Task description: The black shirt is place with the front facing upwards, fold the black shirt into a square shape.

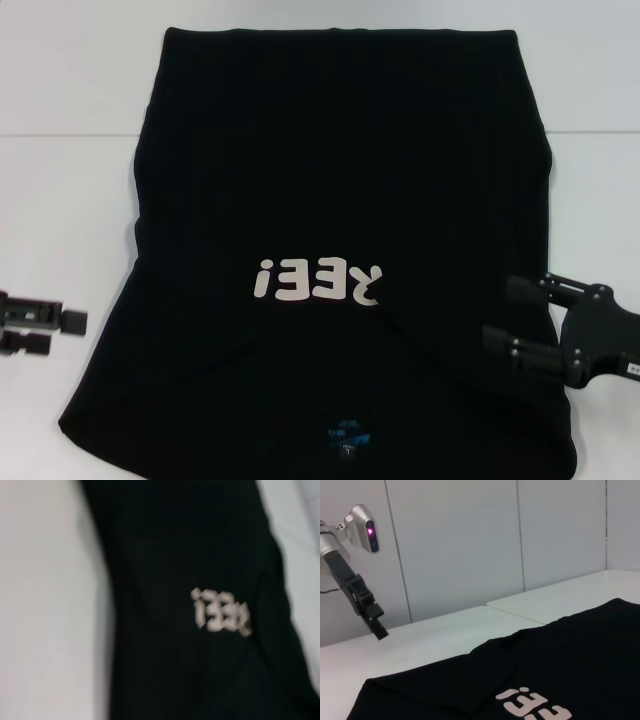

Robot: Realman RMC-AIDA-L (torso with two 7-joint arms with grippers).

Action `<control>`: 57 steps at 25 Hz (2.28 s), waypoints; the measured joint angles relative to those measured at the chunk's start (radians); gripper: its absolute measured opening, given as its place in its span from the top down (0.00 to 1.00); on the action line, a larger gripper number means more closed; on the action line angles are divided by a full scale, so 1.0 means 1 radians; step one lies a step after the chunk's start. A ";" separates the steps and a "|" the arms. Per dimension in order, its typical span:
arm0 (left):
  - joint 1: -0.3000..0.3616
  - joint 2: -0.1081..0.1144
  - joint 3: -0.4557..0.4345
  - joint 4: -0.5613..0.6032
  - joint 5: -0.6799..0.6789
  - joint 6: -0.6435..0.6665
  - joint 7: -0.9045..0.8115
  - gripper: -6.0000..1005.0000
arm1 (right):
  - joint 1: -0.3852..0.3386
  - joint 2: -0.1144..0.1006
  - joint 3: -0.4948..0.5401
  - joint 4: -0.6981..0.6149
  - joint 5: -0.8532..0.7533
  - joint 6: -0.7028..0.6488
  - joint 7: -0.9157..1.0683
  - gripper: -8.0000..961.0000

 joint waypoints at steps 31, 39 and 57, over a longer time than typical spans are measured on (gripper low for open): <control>0.001 -0.093 0.119 0.027 0.162 -0.127 -0.070 0.12 | -0.018 -0.009 0.009 0.021 0.002 0.006 -0.006 0.18; -0.009 -0.097 0.123 0.007 0.163 -0.135 -0.071 0.12 | -0.017 -0.009 0.009 0.021 0.003 0.007 -0.006 0.19; -0.025 -0.096 0.119 -0.032 0.154 -0.129 -0.061 0.12 | -0.016 -0.009 0.009 0.021 0.002 -0.001 -0.006 0.19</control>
